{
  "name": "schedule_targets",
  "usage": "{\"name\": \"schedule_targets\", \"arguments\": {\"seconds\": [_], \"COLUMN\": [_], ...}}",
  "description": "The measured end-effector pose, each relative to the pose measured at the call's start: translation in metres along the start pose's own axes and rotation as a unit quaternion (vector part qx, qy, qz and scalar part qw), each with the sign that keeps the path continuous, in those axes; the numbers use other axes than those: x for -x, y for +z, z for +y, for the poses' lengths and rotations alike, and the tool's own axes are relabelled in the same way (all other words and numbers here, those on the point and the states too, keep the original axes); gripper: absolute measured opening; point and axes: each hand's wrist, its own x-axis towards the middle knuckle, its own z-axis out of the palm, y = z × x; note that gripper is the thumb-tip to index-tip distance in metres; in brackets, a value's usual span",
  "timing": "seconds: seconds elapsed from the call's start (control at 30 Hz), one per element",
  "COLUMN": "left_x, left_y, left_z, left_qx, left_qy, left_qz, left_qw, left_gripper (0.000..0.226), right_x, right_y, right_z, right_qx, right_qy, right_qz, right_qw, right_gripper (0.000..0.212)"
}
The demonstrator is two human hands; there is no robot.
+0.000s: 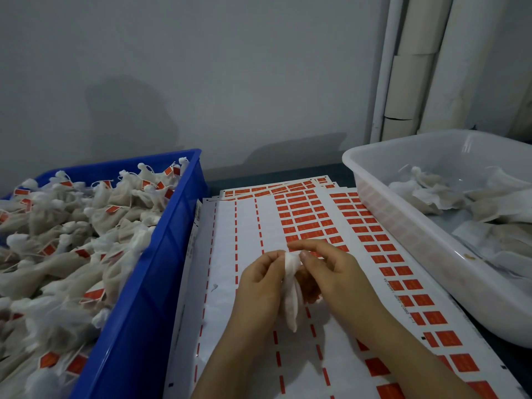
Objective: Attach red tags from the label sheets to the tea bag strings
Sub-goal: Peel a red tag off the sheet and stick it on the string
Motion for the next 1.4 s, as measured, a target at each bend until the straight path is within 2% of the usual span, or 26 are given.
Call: {"name": "schedule_targets", "arguments": {"seconds": [0.3,0.43,0.53,0.67,0.77,0.87,1.1,1.23,1.33,1.4], "left_x": [0.005,0.006,0.007,0.007,0.008,0.009,0.01,0.01,0.01,0.008], "left_y": [0.001,0.001,0.001,0.0,-0.002,-0.003,-0.004,0.0,0.003,0.003], "left_z": [0.006,0.009,0.012,0.013,0.015,0.018,0.019,0.014,0.014,0.013], "left_qx": [0.005,0.005,0.008,0.021,0.047,0.051,0.038,0.028,0.03,0.014], "left_qy": [0.011,0.018,0.033,0.028,0.014,0.017,0.016,0.014,0.009,0.03], "left_qz": [0.029,0.04,0.041,0.023,0.005,-0.007,-0.051,-0.048,-0.038,-0.032], "left_qw": [0.999,0.999,0.999,0.999,0.999,0.999,0.998,0.998,0.999,0.999], "left_gripper": [0.016,0.012,0.011,0.009,0.009,0.01,0.011,0.034,0.042,0.045], "right_x": [-0.004,-0.004,-0.004,-0.002,-0.001,-0.001,-0.005,-0.006,-0.007,-0.007], "right_y": [-0.002,-0.003,-0.004,-0.006,-0.01,-0.013,-0.019,-0.019,-0.017,-0.016], "right_z": [-0.002,-0.003,-0.005,-0.006,-0.009,-0.01,-0.005,-0.006,-0.006,-0.007], "right_qx": [0.005,-0.002,-0.012,-0.097,-0.186,-0.197,-0.155,-0.155,-0.156,-0.162], "right_qy": [0.035,0.086,0.115,0.158,0.175,0.157,0.151,0.167,0.199,0.225], "right_qz": [-0.003,-0.034,-0.066,-0.112,-0.148,-0.174,-0.163,-0.154,-0.132,-0.103], "right_qw": [0.999,0.996,0.991,0.976,0.956,0.952,0.963,0.961,0.959,0.955], "right_gripper": [0.022,0.014,0.018,0.011,0.02,0.027,0.025,0.028,0.037,0.036]}}
